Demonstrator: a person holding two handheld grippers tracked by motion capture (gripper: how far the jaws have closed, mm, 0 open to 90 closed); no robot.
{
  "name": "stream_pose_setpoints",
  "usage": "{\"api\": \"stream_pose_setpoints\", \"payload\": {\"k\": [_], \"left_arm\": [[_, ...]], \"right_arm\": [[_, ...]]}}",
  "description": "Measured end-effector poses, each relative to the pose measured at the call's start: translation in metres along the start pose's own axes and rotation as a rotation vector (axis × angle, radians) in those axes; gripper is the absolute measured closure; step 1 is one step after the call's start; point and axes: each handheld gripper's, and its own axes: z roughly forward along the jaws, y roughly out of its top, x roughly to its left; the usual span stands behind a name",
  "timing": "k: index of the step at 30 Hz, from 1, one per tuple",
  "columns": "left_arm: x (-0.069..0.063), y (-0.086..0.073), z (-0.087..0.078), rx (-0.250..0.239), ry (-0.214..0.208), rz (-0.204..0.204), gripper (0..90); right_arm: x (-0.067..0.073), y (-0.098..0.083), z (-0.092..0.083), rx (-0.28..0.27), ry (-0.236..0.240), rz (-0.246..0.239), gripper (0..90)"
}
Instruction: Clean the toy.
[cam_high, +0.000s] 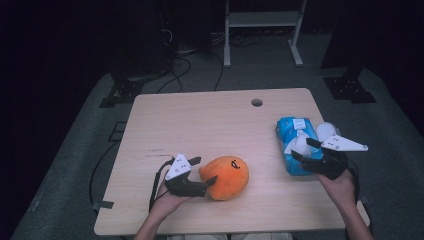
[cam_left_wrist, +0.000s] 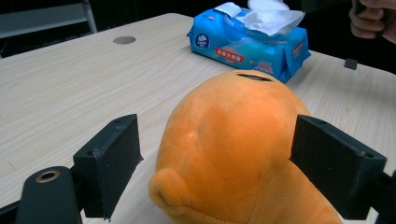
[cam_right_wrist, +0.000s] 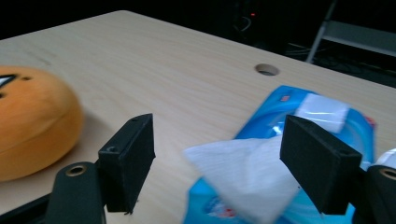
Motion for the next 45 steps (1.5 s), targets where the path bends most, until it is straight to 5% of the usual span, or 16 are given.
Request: {"api": "stream_pose_setpoints", "payload": {"k": [5,11,20,45], "left_arm": [[0.0,0.0,0.001,0.02,0.007,0.022,14.5],[-0.002,0.001,0.002,0.025,0.001,0.018,14.4],[-0.005,0.001,0.003,0.033,0.0,0.036,14.3],[-0.006,-0.003,0.006,0.061,0.01,0.063,14.4]], "right_arm": [[-0.027,-0.001,0.011,0.011,-0.064,0.056,25.2],[-0.038,-0.008,0.021,0.033,-0.056,0.115,27.5],[-0.04,-0.021,0.034,0.11,-0.086,0.137,36.1],[-0.039,-0.022,0.03,0.113,-0.093,0.164,80.7]]}}
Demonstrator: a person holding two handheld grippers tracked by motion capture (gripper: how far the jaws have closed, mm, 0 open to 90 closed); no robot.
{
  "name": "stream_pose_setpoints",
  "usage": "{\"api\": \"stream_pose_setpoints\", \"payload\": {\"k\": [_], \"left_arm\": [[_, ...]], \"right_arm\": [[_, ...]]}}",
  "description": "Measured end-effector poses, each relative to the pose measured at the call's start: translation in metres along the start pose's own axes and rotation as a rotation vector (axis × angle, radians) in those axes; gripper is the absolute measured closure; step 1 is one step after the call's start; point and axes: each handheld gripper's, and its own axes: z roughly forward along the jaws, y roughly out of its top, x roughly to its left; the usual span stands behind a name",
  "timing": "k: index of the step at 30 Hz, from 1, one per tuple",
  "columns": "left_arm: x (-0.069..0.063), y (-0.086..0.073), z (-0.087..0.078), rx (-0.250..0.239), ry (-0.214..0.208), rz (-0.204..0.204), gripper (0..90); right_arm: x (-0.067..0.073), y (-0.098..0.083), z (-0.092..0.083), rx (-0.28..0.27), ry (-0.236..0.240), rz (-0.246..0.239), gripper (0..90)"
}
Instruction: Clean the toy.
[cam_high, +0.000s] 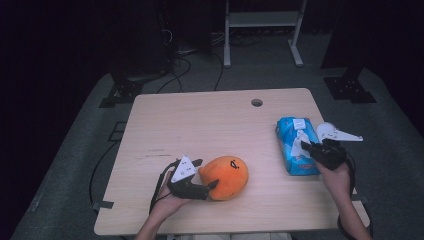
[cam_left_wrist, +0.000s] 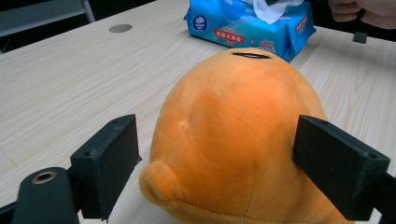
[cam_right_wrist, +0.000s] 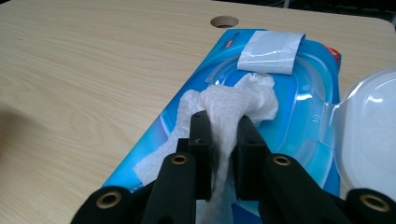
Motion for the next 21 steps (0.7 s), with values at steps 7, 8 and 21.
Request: {"api": "stream_pose_setpoints", "payload": {"k": [7,8,21], "left_arm": [[-0.001,-0.001,0.0,0.01,-0.002,0.015,22.8],[-0.001,-0.002,0.0,0.011,-0.005,0.014,23.5],[0.001,-0.006,0.007,0.023,-0.018,-0.007,25.7]], "right_arm": [[0.0,0.005,-0.014,-0.038,0.004,-0.024,82.8],[0.001,0.006,-0.017,-0.045,0.008,-0.025,83.1],[0.07,0.026,-0.078,-0.157,0.142,-0.237,83.9]]}}
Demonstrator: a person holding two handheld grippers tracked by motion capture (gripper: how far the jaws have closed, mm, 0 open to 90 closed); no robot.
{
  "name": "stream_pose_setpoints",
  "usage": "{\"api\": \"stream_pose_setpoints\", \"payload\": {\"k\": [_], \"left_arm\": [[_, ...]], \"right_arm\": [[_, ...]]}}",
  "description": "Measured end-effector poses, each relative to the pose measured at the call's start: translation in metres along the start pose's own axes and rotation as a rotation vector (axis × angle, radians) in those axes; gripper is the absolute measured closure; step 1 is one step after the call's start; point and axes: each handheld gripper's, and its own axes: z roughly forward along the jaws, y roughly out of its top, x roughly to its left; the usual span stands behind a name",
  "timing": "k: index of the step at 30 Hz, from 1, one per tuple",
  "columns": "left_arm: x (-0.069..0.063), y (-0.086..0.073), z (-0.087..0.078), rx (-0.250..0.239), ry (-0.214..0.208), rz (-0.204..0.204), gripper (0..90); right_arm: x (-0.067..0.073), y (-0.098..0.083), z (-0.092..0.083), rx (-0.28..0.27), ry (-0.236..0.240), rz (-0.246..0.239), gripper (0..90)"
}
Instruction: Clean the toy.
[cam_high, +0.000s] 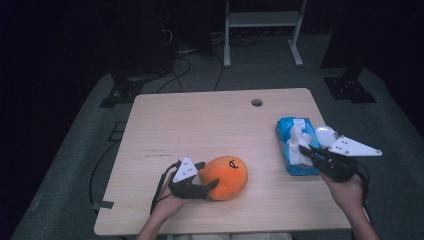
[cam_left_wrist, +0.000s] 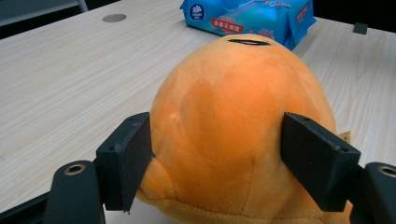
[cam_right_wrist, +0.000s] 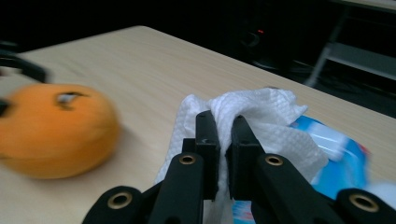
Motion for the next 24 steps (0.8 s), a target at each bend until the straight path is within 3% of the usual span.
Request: {"api": "stream_pose_setpoints", "payload": {"k": [6,13,16,17,18,20,24], "left_arm": [[-0.001,-0.001,0.001,0.001,0.002,0.011,25.0],[0.0,-0.001,0.001,-0.003,-0.003,0.003,24.4],[0.0,-0.001,0.002,-0.001,-0.006,0.005,24.1],[0.0,-0.001,0.002,0.0,-0.007,0.006,24.1],[0.0,-0.001,0.002,0.0,-0.009,0.008,23.7],[-0.001,-0.001,0.003,-0.004,-0.013,0.007,23.5],[-0.001,-0.001,0.003,-0.002,-0.017,0.019,23.6]], "right_arm": [[0.055,0.008,-0.003,0.013,0.178,-0.078,83.8],[0.104,0.006,0.005,0.095,0.411,-0.076,83.8],[0.117,0.011,0.01,0.113,0.497,-0.076,83.7],[0.117,0.011,0.01,0.113,0.497,-0.076,83.7],[0.119,0.015,0.018,0.128,0.532,-0.066,83.5],[0.119,0.016,0.023,0.138,0.526,-0.076,83.4],[0.111,0.013,0.059,0.177,0.474,-0.081,83.0]]}}
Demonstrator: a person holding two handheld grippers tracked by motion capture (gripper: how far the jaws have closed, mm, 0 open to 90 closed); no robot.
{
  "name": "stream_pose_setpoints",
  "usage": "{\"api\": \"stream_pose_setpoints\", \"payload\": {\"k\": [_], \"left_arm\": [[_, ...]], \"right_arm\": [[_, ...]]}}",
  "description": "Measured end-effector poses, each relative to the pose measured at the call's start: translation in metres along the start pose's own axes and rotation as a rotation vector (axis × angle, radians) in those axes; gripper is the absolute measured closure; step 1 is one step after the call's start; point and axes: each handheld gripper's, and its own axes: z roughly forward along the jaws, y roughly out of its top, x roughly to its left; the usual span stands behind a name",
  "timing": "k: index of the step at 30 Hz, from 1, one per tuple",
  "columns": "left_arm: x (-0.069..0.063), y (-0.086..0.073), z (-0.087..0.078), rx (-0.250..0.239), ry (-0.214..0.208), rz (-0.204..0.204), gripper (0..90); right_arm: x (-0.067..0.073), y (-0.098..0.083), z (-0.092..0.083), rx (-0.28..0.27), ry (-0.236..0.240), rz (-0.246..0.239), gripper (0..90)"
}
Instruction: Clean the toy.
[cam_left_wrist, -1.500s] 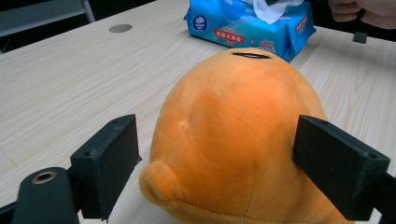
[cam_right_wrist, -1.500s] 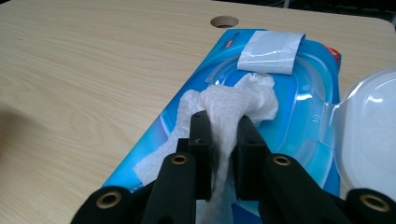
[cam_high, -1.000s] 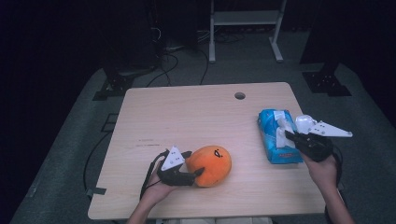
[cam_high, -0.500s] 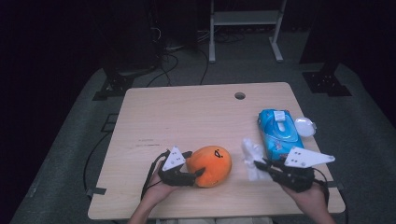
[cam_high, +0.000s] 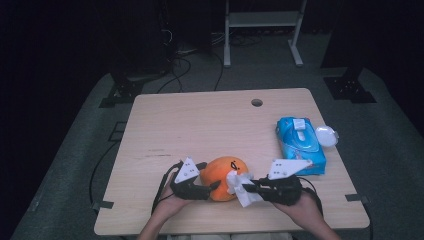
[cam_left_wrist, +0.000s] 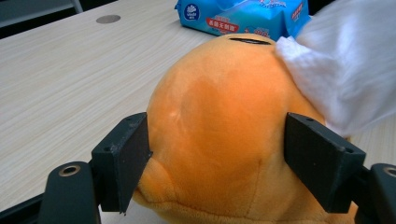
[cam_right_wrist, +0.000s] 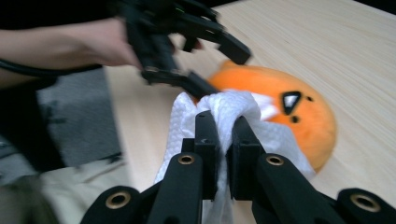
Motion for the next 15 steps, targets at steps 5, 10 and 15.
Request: {"api": "stream_pose_setpoints", "payload": {"k": [5,10,15], "left_arm": [[0.0,0.0,0.0,0.0,-0.006,-0.002,23.6],[0.0,0.0,0.0,0.005,-0.009,-0.004,23.9],[0.0,-0.001,0.002,0.013,-0.017,-0.005,24.2]], "right_arm": [[-0.01,0.0,0.026,0.015,-0.081,-0.022,80.9],[-0.003,-0.003,0.041,0.001,-0.16,-0.123,71.3],[0.001,-0.011,0.051,-0.021,-0.158,-0.161,61.9]]}}
